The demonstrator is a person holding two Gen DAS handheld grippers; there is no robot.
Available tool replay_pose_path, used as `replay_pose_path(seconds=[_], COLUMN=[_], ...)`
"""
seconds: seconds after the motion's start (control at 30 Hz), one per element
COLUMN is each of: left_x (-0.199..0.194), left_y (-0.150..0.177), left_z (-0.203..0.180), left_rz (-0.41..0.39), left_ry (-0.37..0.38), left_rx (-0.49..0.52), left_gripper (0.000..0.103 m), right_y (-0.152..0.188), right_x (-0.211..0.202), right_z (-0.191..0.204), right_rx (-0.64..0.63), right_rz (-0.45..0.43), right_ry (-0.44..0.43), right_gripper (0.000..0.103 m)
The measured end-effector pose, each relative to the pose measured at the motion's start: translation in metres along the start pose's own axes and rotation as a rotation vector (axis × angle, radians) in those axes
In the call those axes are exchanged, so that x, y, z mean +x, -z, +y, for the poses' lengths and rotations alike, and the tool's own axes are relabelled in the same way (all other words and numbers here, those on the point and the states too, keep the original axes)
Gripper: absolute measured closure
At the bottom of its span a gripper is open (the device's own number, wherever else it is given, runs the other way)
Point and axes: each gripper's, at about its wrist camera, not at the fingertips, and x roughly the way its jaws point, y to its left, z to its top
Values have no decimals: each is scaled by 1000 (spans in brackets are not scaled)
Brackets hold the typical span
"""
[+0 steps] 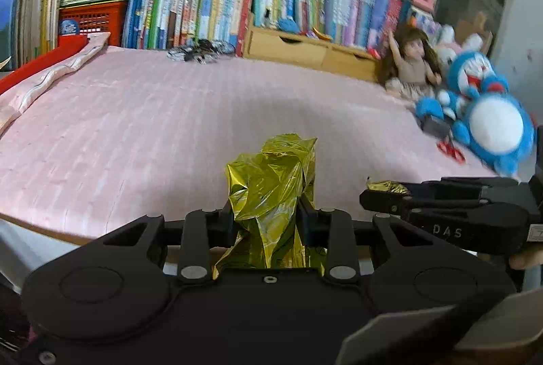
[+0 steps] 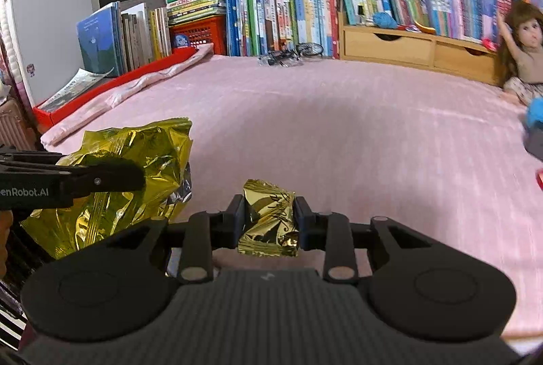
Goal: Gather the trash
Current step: 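Lower the yellow foil bag and gold foil past the table edge into the bin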
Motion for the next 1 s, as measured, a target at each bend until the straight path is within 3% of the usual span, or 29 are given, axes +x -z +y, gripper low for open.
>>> replay_pose_path(seconds=[0.27,0.5,0.7,1.0], left_x=[-12,-4,18,57], left_y=[26,51,82,116], left_z=[-8,-11,-9,-3], left_rz=[57,160,293,474], left_ry=[2,4,-43,-49], left_rx=[48,64,98,107], left_gripper=[72,72,71,70], right_y=[44,75,100,126], right_x=[-29,-31,-17,8], right_z=[6,8,11,18], right_rx=[84,155,179,194], right_rz=[38,93,171,276], right_ry=[25,38,46,54], right_gripper=[66,66,66,64])
